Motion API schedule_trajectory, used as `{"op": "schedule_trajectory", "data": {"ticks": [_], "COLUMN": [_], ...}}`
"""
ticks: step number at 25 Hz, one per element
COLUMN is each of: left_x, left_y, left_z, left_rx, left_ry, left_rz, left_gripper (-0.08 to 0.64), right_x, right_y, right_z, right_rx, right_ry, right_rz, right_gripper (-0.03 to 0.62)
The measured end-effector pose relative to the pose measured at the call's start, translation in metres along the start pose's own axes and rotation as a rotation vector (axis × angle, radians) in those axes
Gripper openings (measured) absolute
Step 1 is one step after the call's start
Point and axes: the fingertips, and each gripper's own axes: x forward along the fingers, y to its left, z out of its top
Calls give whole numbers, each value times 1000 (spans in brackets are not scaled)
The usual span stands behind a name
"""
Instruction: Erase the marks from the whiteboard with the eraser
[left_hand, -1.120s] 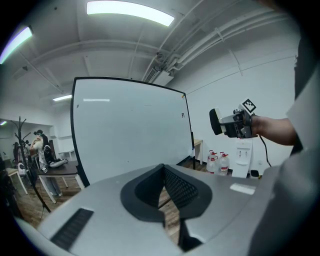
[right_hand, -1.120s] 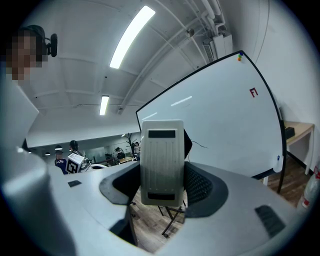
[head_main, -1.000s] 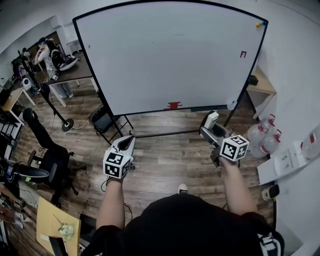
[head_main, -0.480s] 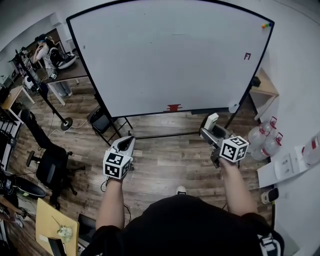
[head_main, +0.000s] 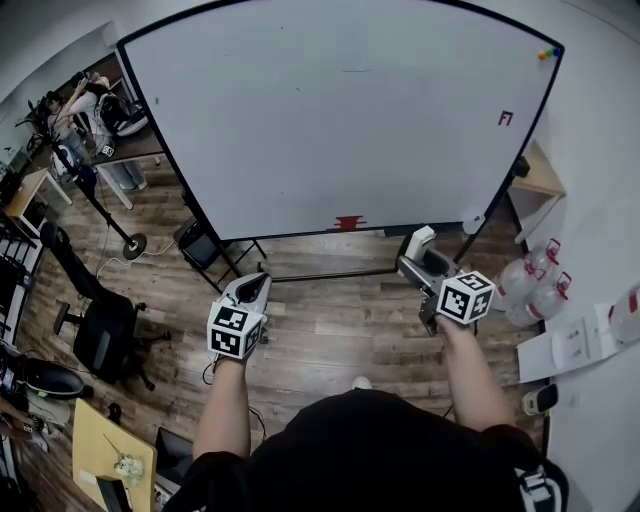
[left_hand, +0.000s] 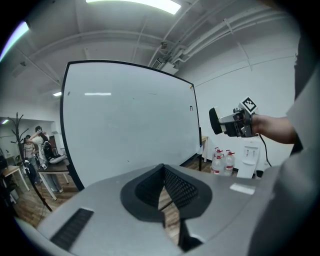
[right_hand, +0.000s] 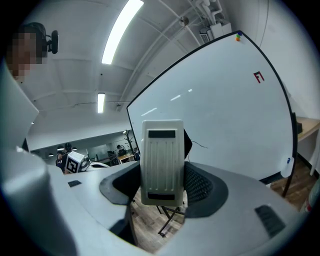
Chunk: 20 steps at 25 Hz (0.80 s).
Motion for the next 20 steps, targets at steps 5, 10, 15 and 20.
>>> {"op": "schedule_trajectory", "data": {"ticks": [5,10,15,20], "left_x": [20,38,54,71], "left_y": [4,11,15,16], "left_z": [12,15,21,33], "left_rx": [-10,-19,-19,-19], "left_ry": [0,10,12,6], "left_rz": [14,33,50,65], "left_gripper": [11,11,12,11], "right_x": [16,30,41,50], "right_y": [-20,-39,-56,-74], "right_z": [10,20,29,36], "right_rx": [0,-3,-7,-7], "right_ry": [12,17,18,20], "right_rz": [15,28,43,59], "right_gripper": [249,249,249,249]}}
